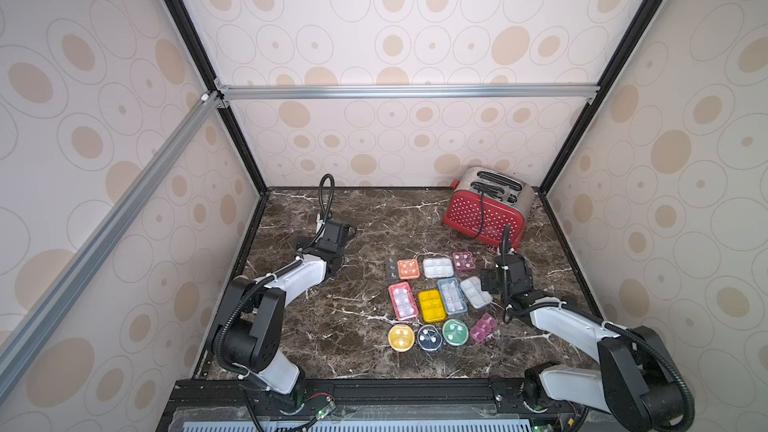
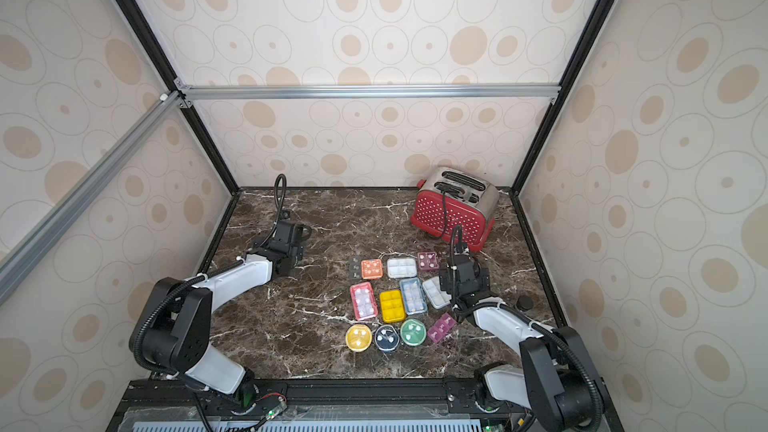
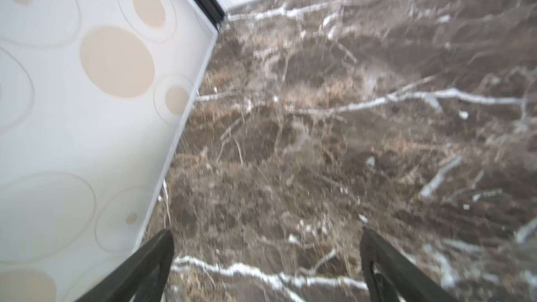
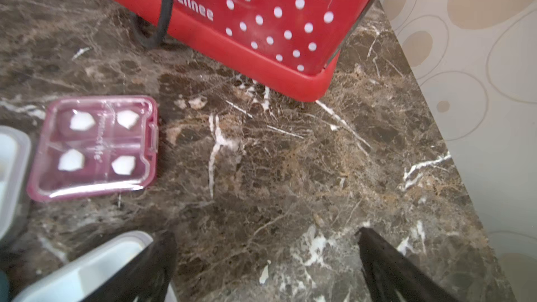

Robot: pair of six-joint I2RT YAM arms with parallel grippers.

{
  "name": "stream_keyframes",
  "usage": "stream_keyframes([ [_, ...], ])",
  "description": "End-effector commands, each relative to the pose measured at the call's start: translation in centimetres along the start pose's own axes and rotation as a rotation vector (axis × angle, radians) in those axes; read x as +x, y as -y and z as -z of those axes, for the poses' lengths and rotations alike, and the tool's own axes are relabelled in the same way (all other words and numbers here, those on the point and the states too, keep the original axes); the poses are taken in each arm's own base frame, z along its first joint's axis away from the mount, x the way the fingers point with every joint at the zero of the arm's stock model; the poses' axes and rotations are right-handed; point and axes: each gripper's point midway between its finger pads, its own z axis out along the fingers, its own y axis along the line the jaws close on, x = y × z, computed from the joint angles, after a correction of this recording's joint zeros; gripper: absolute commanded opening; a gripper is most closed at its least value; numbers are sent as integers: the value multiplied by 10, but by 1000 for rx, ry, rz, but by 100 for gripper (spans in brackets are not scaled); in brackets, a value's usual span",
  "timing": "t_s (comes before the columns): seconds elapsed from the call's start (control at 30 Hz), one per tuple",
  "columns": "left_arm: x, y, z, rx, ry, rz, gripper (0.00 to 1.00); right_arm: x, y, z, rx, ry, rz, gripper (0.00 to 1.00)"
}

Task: Close pillboxes
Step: Reset both arms

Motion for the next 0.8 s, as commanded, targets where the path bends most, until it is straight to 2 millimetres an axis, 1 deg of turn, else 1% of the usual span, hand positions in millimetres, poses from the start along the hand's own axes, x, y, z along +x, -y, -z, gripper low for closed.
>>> stream_keyframes([
  [0.0, -30, -10, -8, -44, 125, -11, 99, -31, 12, 7, 16, 162, -75, 99],
  [0.07, -32, -7, -10, -18, 130, -15, 99, -35, 16, 9, 26, 205, -93, 99],
  [0.2, -32, -11, -5, -9, 159, 4, 99, -46, 18, 8, 30, 284, -94, 99],
  [0.33, -22, -19, 5, -6, 167, 15, 99, -59, 5, 0, -14, 329, -66, 99],
  [0.4, -11, -23, 6, -12, 170, 17, 99, -64, 0, -5, -27, 346, -53, 99],
  [0.5, 11, -28, -6, 7, 154, 69, 100, -69, -5, -14, -21, 321, -1, 99],
  [0.57, 15, -37, -13, -17, 143, 97, 99, -70, -7, -17, -23, 345, 22, 99],
  [0.63, 14, -54, -19, -70, 185, 144, 99, -69, -8, -24, -26, 364, 26, 99],
  [0.7, 23, -63, -28, -57, 172, 208, 99, -70, -6, -27, -16, 375, 16, 99],
  [0.77, 31, -70, -35, -51, 171, 271, 99, -65, -4, -26, -36, 353, -5, 99],
])
